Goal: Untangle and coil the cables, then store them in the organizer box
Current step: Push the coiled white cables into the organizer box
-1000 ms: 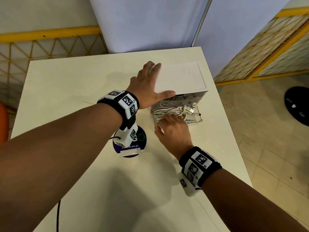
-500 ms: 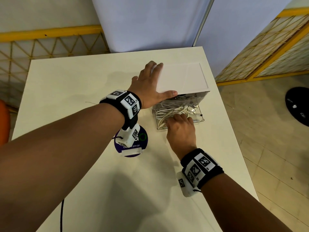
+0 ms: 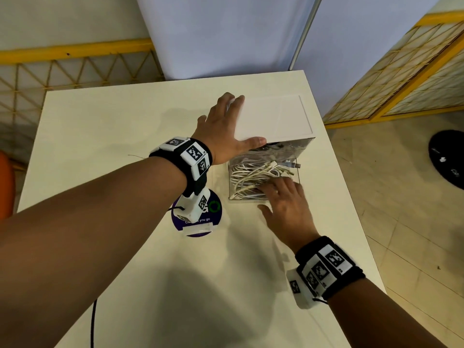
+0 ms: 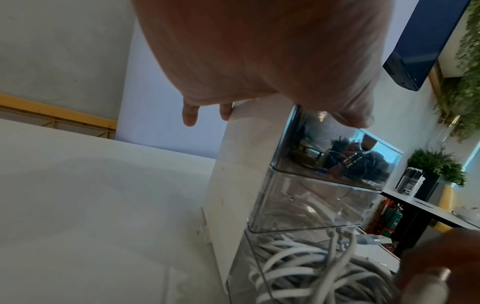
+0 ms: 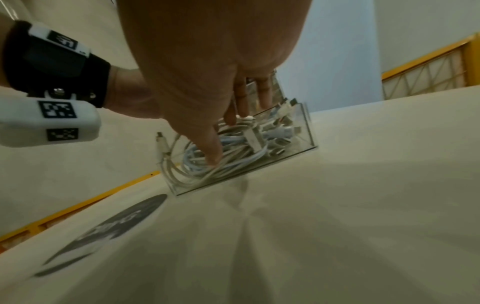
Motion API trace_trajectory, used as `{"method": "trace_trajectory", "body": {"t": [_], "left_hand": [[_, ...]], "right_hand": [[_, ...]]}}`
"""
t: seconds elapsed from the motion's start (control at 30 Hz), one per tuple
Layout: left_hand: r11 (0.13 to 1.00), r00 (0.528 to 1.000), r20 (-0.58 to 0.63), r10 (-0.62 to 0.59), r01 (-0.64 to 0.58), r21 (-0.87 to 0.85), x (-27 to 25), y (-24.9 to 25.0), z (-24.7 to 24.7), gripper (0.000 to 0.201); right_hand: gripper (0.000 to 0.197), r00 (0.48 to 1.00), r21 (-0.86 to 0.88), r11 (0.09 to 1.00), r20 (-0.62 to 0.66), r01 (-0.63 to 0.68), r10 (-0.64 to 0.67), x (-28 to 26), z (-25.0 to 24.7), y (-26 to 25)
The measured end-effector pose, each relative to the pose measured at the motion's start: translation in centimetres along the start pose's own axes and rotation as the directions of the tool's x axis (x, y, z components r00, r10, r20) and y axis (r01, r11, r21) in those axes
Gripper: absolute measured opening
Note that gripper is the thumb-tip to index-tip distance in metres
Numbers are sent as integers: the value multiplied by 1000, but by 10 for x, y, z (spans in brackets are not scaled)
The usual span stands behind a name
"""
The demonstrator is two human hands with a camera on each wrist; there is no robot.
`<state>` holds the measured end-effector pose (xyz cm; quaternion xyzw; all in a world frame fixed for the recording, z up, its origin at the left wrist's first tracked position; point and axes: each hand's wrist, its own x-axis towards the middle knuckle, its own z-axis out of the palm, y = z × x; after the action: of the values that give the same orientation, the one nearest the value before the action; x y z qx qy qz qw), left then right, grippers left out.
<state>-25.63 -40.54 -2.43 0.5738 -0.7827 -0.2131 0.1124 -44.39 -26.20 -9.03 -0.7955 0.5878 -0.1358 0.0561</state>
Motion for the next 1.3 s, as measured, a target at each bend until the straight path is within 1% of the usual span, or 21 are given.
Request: {"method": "trace_trajectory", "body": {"t": [0.07,0.13,0.17,0.23,0.33,0.47,0.53,0.6,0.63,0.7,0.77,0.9,0.93,1.0,1.07,1.1,1.17,1.2,1.23,1.27,1.3], "left_hand": [[1000,1000,-1,0,0,-6,0,0,1,110],[1000,1000,0,0,0,-11,1,-1,1,112],[1000,1000,1,-2,2,-10,1,-1,1,113],[1000,1000,0,-1,1,-2,1,-1,1,112],[1000,1000,-1,6,-6,0,1,-1,1,109],[1000,1000,9,-14,14,-5,1,-1,2,116],[1000,1000,10,-8,8,0,1,-2,2,114],[1000,1000,4,0,0,8,1,-2,2,110],[1000,1000,3,0,0,10,1,-2,2,110],[1000,1000,10,-7,7,8,1,-1,2,113],[1000,1000,11,-9,9,9,1,-1,2,113],[1000,1000,-2,3,-3,15,0,0,1,107],[1000,1000,-3,4,-4,12,0,0,1,106],[1000,1000,-8,7,-7,9,0,1,1,107],[1000,1000,-8,9,-9,11,0,1,0,107],[1000,1000,-6,11,-10,13,-1,1,0,107],[1000,1000,-6,9,-9,14,-1,1,1,108],[1000,1000,-6,6,-6,13,-1,2,1,109],[1000,1000,-5,3,-3,12,-1,2,1,110],[1000,1000,-3,-1,1,11,-1,2,1,110],[1000,1000,1,-4,4,8,-1,2,1,111]], "right_hand": [[28,998,-89,995,-31,-51,48,-3,1,10],[15,996,-145,989,-79,-39,27,-5,7,17],[14,996,-163,986,-86,-25,11,-4,10,20],[15,996,-182,983,-91,-21,5,0,12,24],[16,995,-190,979,-78,-77,63,10,11,28],[16,997,-157,984,-29,-80,77,17,6,24],[23,987,-80,985,-53,-152,148,19,-2,22],[30,961,24,965,-94,-260,261,24,-8,24],[35,949,43,953,-93,-300,303,27,-9,26],[44,947,-40,947,-47,-319,317,31,-7,31],[46,958,-137,949,1,-283,286,31,-1,33],[52,954,-203,940,60,-275,293,31,7,36],[53,954,-214,939,75,-268,290,33,7,37],[45,958,-171,951,83,-257,274,37,3,40],[31,957,-73,955,13,-287,288,38,-6,44],[29,943,-20,944,-48,-330,329,36,-10,47],[30,876,134,887,-152,-441,459,27,-17,56],[27,839,217,846,-153,-487,523,22,-19,60],[23,808,279,801,-118,-530,577,19,-20,64],[20,788,311,764,-73,-565,612,16,-20,66],[18,780,321,747,-39,-582,625,15,-20,69]]}}
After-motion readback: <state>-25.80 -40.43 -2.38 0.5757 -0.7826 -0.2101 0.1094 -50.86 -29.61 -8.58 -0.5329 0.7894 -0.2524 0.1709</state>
